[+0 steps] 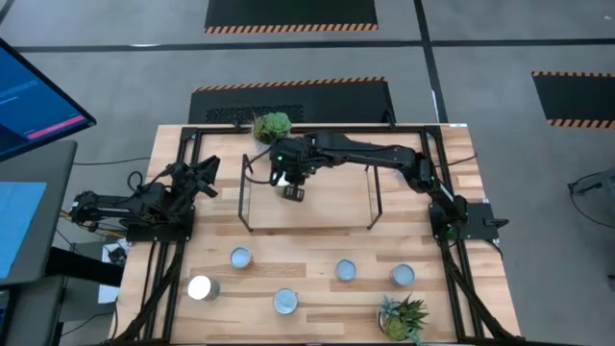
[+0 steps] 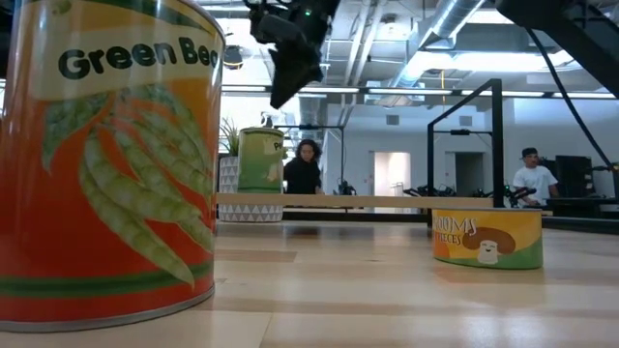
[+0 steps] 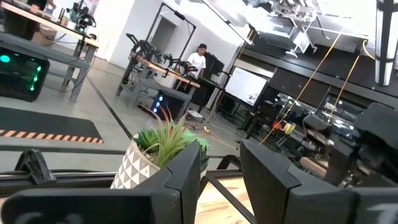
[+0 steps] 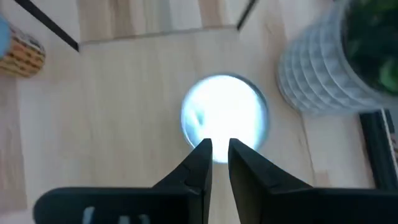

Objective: Pick and place cans onto a shelf
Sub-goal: Put the canned pears on the shelf

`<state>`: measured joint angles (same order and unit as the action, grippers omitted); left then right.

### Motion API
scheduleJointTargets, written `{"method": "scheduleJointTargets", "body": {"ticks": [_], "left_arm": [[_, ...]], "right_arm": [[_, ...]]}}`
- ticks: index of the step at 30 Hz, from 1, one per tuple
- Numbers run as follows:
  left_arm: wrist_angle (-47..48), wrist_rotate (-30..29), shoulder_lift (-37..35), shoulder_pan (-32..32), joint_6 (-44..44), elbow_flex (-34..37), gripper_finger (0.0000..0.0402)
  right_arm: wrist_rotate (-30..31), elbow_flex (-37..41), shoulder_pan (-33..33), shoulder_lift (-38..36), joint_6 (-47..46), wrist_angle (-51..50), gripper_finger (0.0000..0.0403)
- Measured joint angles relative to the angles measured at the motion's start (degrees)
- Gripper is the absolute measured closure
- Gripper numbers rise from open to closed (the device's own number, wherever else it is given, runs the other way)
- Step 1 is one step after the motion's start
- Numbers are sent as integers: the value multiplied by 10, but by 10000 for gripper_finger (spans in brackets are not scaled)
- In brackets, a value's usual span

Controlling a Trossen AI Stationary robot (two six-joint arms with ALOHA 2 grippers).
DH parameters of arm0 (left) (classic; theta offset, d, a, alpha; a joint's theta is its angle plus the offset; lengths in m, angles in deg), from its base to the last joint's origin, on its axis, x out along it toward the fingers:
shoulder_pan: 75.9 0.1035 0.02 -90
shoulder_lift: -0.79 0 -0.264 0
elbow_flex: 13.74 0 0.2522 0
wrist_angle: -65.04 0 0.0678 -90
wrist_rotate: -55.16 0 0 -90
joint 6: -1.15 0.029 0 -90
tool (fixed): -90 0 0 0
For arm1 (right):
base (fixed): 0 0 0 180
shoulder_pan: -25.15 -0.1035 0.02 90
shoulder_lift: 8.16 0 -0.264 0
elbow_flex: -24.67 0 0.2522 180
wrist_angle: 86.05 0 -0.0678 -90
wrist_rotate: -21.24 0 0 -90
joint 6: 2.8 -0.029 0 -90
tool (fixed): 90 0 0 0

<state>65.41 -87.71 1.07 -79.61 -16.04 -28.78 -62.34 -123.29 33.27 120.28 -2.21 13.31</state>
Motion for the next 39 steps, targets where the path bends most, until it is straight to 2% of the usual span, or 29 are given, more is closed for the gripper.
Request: {"method": "scheduleJointTargets", "body": {"ticks": [8, 13, 39], "left_arm": [[1, 0, 0, 0, 0, 0, 297], [5, 0, 0, 0, 1, 0, 297], [15, 0, 0, 0, -1, 0, 297]], "right_arm": [[-3, 7, 18, 22, 22, -92, 328], [-5, 8, 18, 44, 45, -95, 328], [-42, 7, 17, 60, 44, 80, 328]]}}
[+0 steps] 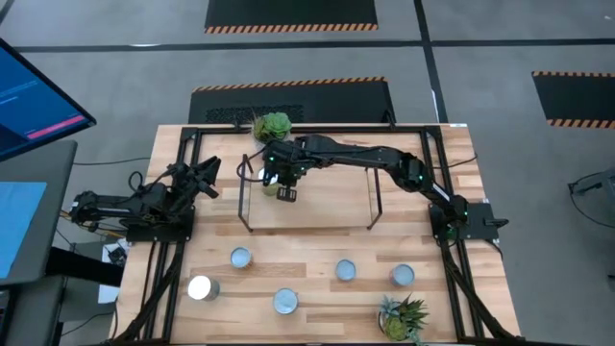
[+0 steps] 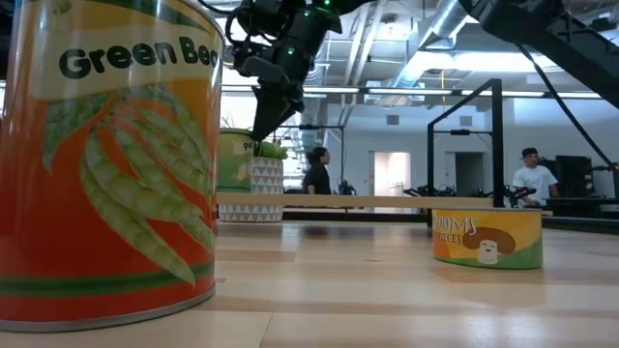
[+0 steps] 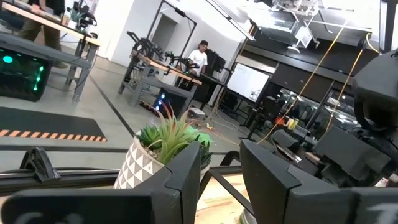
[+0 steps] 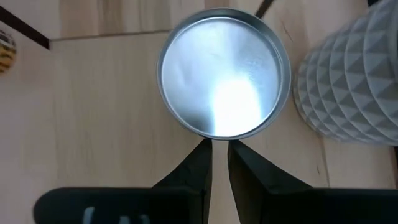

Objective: Pick and place cans onto a shelf
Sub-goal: Put the canned pears on the shelf, then put the canned tomatoes on the shelf

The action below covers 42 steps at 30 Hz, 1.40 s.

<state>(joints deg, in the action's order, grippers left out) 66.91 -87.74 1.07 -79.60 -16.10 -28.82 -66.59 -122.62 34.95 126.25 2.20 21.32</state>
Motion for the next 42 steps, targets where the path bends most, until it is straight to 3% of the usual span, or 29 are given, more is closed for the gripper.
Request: {"method": "scheduleJointTargets", "body": {"ticks": [14, 20, 29, 31, 35, 38, 42], "left_arm": [[0, 0, 0, 0, -2, 0, 297], [-2, 0, 0, 0, -8, 0, 297], [-80, 4, 0, 0, 12, 0, 297], [-89, 33, 0, 0, 12, 0, 297], [-79, 191, 5, 0, -9, -10, 297], [14, 286, 22, 0, -56, -58, 297], [194, 337, 79, 0, -70, -187, 297]], "right_arm": [[-8, 0, -1, 0, -11, 47, 328], [-8, -2, 0, -6, -20, 24, 328], [-5, -11, 8, -152, -38, -127, 328], [-5, -10, 11, -188, -50, -161, 328], [-5, -10, 16, -256, -93, -228, 328], [14, -10, 16, -294, -128, -273, 328], [69, -9, 10, -342, -226, -313, 328]]}}
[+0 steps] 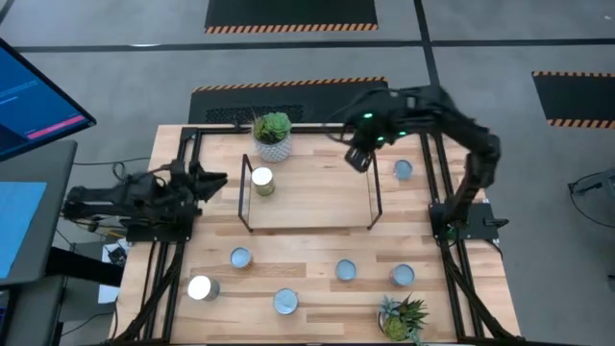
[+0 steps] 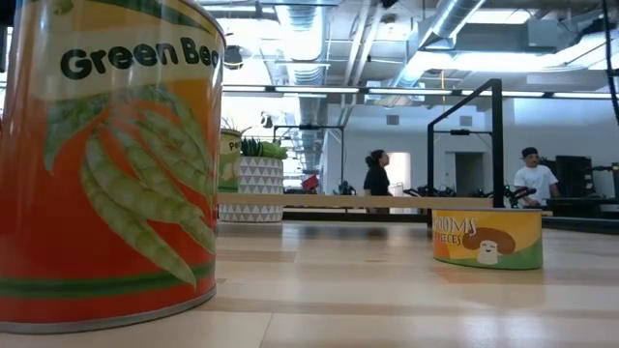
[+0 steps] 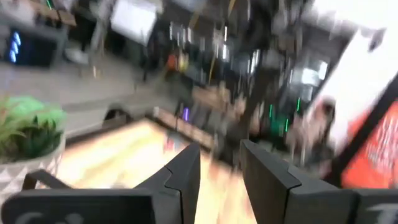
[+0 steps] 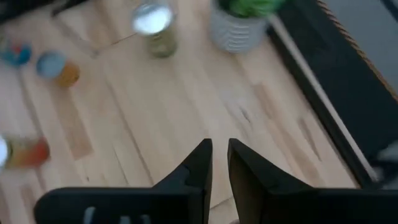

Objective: Pick and place cans onto a shelf
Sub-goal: Put the canned tomatoes on the shelf

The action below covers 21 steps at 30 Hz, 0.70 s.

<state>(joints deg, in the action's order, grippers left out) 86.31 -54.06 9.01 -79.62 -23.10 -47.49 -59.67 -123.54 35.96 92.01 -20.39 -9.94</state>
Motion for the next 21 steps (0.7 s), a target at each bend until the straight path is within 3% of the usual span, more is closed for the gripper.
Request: {"method": "scheduleJointTargets", "body": {"ticks": [3, 7, 12, 16, 21], "left_arm": [[159, 48, 71, 0, -13, -121, 297], [369, 131, 186, 0, -82, -263, 297], [580, 275, 322, -11, -150, -359, 297], [660, 355, 404, -46, -150, -378, 297], [658, 379, 467, -109, -195, -379, 297]], "right_arm": [[25, 8, -11, -34, -60, -1, 328], [69, 8, -44, -61, -74, 1, 328], [94, 8, -82, -78, -62, 1, 328], [94, 8, -115, -81, -43, 1, 328], [91, 8, -167, -74, -32, 1, 328]]}}
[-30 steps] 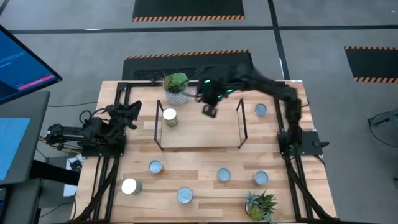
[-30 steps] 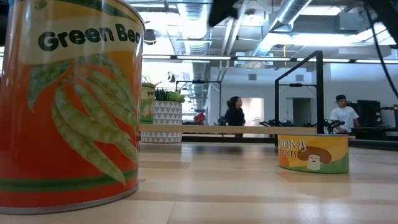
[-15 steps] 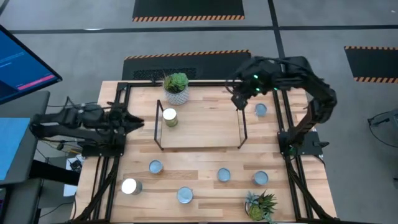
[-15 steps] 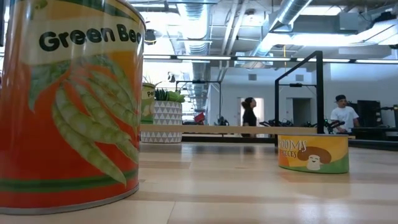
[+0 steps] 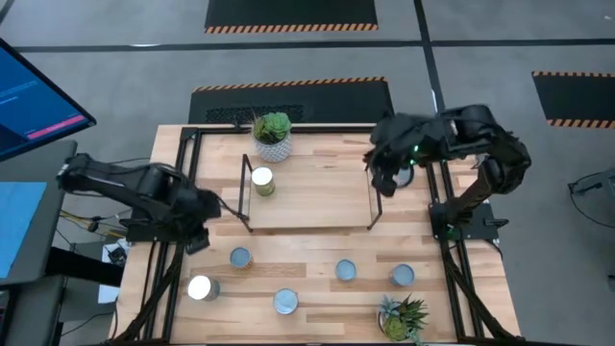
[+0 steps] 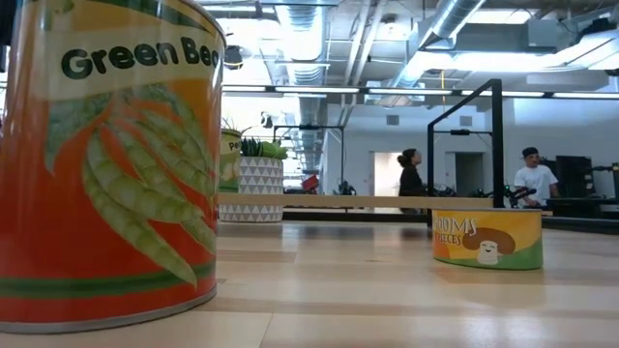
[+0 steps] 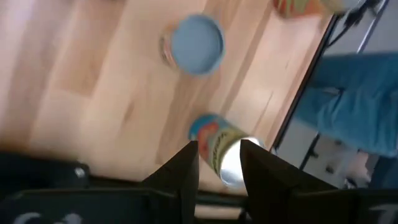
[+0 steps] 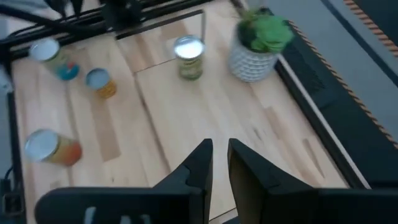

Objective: Pick and place cans onto a shelf
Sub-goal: Put the canned tomatoes on the shelf

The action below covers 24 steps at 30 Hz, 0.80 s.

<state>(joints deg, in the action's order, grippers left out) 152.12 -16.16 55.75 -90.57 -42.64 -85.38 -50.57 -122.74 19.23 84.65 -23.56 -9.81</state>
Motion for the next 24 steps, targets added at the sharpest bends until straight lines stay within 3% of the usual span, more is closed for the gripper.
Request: {"method": "scheduleJointTargets", "body": {"ticks": [7, 13, 24], "left_arm": [[-5, -2, 57, -120, -105, 0, 297], [-34, -58, 101, -213, -179, 0, 297], [-52, -135, 178, -302, -218, 0, 297]], "right_arm": [[-4, 1, -82, 12, 31, 0, 328], [-3, 1, -133, 23, 44, 0, 328], [-2, 1, -146, 21, 8, 0, 328]]}}
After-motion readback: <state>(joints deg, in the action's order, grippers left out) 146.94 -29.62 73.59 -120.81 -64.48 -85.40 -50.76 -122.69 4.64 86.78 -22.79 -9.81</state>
